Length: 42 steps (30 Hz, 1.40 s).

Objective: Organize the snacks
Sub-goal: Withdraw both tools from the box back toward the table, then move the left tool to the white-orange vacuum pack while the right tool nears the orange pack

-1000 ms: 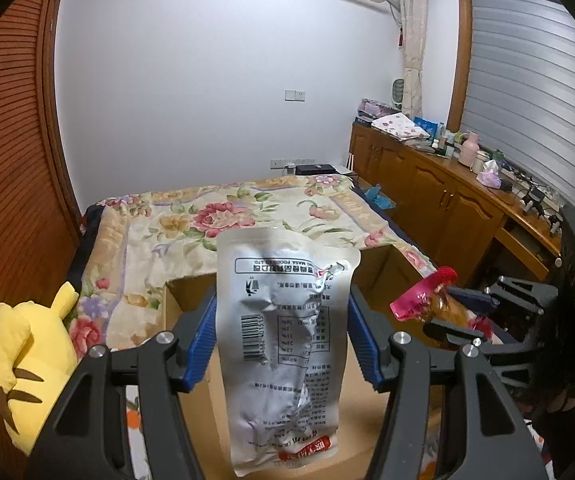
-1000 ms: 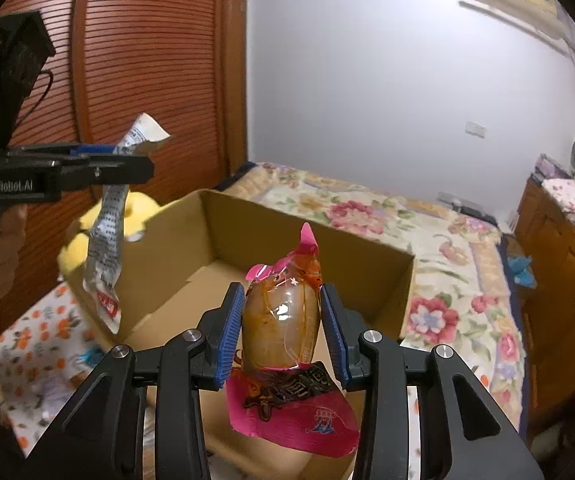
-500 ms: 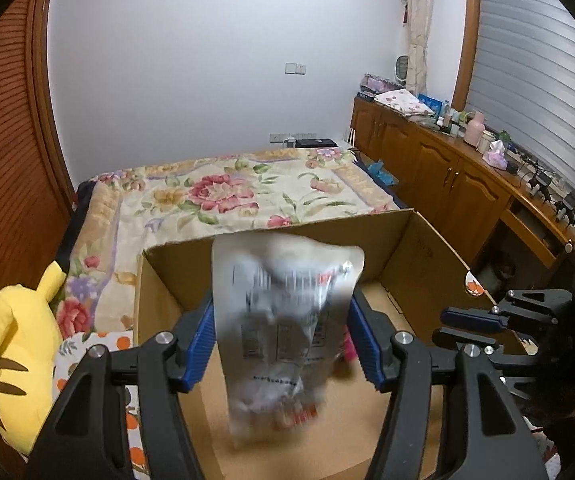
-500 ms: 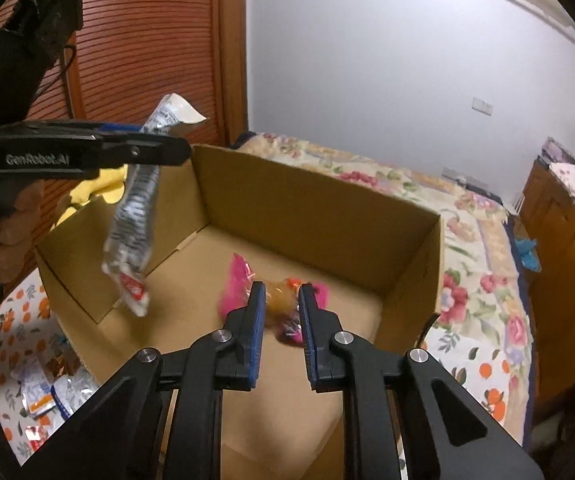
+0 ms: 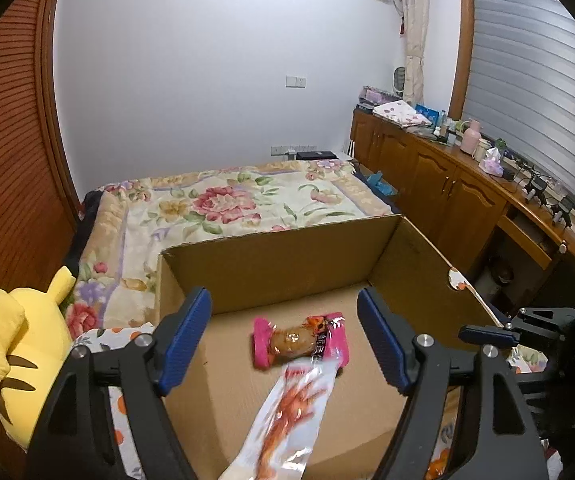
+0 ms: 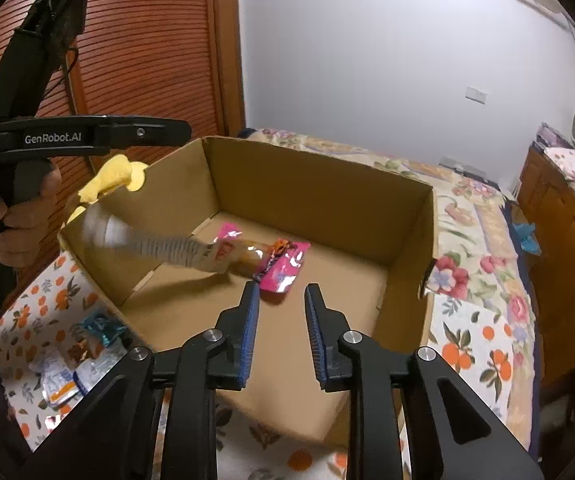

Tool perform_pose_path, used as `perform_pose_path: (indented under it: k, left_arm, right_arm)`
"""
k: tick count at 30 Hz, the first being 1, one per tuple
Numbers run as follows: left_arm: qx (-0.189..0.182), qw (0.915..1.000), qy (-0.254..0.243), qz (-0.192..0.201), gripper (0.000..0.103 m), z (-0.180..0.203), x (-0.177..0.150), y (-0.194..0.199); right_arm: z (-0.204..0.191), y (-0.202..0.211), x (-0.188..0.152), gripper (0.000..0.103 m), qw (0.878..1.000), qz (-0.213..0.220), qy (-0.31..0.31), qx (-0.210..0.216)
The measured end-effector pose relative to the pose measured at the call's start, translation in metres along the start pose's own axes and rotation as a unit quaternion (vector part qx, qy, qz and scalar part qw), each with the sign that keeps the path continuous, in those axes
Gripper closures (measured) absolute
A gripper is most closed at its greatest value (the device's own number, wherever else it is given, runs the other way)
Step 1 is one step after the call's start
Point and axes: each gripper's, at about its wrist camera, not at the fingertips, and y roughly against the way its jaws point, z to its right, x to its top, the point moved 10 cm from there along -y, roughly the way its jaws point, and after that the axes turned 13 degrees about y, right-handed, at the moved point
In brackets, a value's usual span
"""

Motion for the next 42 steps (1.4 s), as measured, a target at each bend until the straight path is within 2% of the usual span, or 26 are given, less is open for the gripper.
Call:
perform_pose_path:
  k: [10, 13, 16, 18, 24, 32, 42]
  left_arm:
    - [0.013, 0.9996, -0.014, 0.023, 0.024, -0.010, -0.026, 0.060]
    - [0.013, 0.9994, -0.011, 0.031, 0.020, -0.016, -0.037, 0.080]
    - [0.018, 0.9991, -0.014, 0.036, 0.012, -0.019, -0.047, 0.094]
    - [0.018, 0.9991, -0.013, 0.035, 0.012, -0.022, -0.057, 0.102]
    - [0.008, 0.9994, -0.019, 0.026, 0.012, -0.017, -0.084, 0.114]
    - [-0.013, 0.9996, -0.026, 0.003, 0.012, -0.014, -0.136, 0.120]
    - [-0.010, 0.9994, -0.020, -0.027, 0.012, -0.027, -0.199, 0.114]
  right_arm:
    - [-0.034, 0.046, -0.004, 0.070, 1.000, 0.021, -0.011, -0.013]
    - [-0.046, 0.057, -0.006, 0.067, 0.999, 0.027, -0.012, -0.016]
    - [-0.057, 0.067, -0.011, 0.062, 0.999, 0.034, -0.013, -0.020]
    - [-0.064, 0.072, -0.016, 0.058, 0.999, 0.035, -0.014, -0.024]
    - [-0.080, 0.083, -0.035, 0.051, 0.999, 0.034, -0.029, -0.031]
    - [-0.095, 0.084, -0.071, 0.048, 0.997, 0.022, -0.061, -0.028]
    - [-0.107, 0.080, -0.110, 0.045, 0.996, 0.002, -0.083, -0.024]
